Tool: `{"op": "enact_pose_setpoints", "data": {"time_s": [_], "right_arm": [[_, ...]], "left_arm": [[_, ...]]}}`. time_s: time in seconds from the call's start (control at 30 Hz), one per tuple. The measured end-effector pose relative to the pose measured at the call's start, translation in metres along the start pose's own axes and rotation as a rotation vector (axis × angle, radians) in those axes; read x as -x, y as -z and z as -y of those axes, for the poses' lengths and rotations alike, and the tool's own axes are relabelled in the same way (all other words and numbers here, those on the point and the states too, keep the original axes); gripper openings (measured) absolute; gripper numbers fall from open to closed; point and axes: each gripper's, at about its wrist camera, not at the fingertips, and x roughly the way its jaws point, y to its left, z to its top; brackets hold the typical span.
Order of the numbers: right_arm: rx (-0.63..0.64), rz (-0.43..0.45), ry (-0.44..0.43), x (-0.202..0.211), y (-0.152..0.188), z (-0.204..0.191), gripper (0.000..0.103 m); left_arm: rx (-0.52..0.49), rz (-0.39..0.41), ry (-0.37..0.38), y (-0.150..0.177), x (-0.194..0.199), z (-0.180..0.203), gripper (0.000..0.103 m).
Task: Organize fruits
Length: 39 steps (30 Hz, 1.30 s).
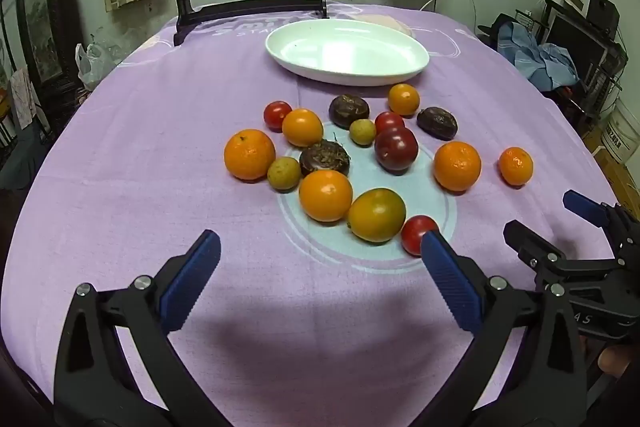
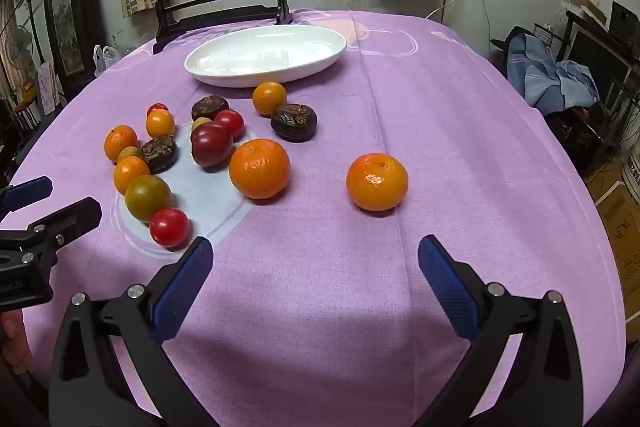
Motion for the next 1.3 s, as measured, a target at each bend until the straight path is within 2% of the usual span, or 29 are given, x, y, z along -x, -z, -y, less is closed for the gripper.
{"op": "enact_pose_setpoints", "data": {"time_s": [0.03,0.17,0.33,1.3], "right_arm": [[-0.001,0.001,-0.001,0.000,0.000,0.000,0.102],[0.005,0.000,0.009,-0.002,0.002,-0.002,0.102],[0.010,-0.007,0.011,-0.002,0.003,-0.005,0.102],[0.031,0.005,0.010,0.002,-0.004,-0.004,0.102]], "left_arm": [[-0.015,-0.031,-0.006,-0.001,-0.003,0.001,0.101],[-0.019,-0.042,-0.007,-0.002,-0.004,0.004,0.101],[-0.019,0.001,0.006,0.000,0.001,0.002,0.101],[-0.005,0.004,0.009,0.000,-0.001,-0.004,0.101]]}}
